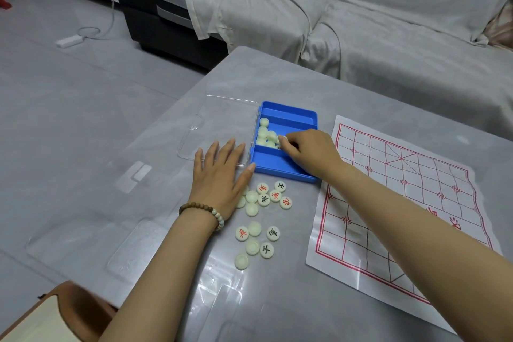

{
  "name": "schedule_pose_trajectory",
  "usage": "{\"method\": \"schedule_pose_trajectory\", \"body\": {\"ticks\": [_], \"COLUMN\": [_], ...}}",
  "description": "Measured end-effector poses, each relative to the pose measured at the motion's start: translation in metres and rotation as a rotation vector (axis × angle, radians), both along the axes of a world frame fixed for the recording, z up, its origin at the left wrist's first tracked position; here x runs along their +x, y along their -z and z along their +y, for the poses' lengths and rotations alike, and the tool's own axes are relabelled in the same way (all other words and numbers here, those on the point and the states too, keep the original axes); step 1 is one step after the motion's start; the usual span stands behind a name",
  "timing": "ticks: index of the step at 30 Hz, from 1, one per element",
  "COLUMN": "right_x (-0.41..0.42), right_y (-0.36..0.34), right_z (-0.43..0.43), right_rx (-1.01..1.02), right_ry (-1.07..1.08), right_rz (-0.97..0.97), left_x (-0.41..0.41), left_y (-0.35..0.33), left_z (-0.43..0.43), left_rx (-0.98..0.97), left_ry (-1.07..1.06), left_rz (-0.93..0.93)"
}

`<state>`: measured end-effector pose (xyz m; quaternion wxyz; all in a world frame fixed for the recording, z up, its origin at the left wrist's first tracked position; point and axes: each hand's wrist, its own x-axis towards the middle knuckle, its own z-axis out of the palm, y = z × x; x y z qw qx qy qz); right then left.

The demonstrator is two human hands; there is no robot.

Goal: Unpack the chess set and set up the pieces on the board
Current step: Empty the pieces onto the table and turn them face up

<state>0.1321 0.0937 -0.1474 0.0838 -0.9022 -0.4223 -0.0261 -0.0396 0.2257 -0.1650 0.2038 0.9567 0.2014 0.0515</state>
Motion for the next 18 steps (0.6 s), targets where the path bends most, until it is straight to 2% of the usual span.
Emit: {"method": "schedule_pose_trajectory", "body": {"ticks": [5,8,10,12,14,18], "right_x": [0.002,-0.008,-0.031,-0.067,-0.105,-0.148], "right_y": [-0.001,-0.016,-0.028,-0.035,-0.034,-0.022], "right_z": [0.0,0.003,0.011,0.021,0.03,0.044], "right_rx": [0.035,0.21,0.306,0.249,0.077,-0.109], "right_ry": [0.001,0.045,-0.001,-0.103,-0.208,-0.362], "right_rz": [0.079,0.059,0.099,0.182,0.229,0.228], "left_x": [-0.004,-0.012,-0.021,-0.033,-0.047,-0.075], "left_y": [-0.003,-0.004,-0.002,0.0,-0.003,-0.017], "left_z": [0.003,0.011,0.021,0.033,0.044,0.052], "left_rx": [-0.056,-0.101,-0.129,-0.158,-0.175,-0.23], "left_ry": [0.009,-0.043,-0.095,-0.129,-0.154,-0.22], "left_rz": [-0.074,-0.2,-0.267,-0.303,-0.328,-0.364]}}
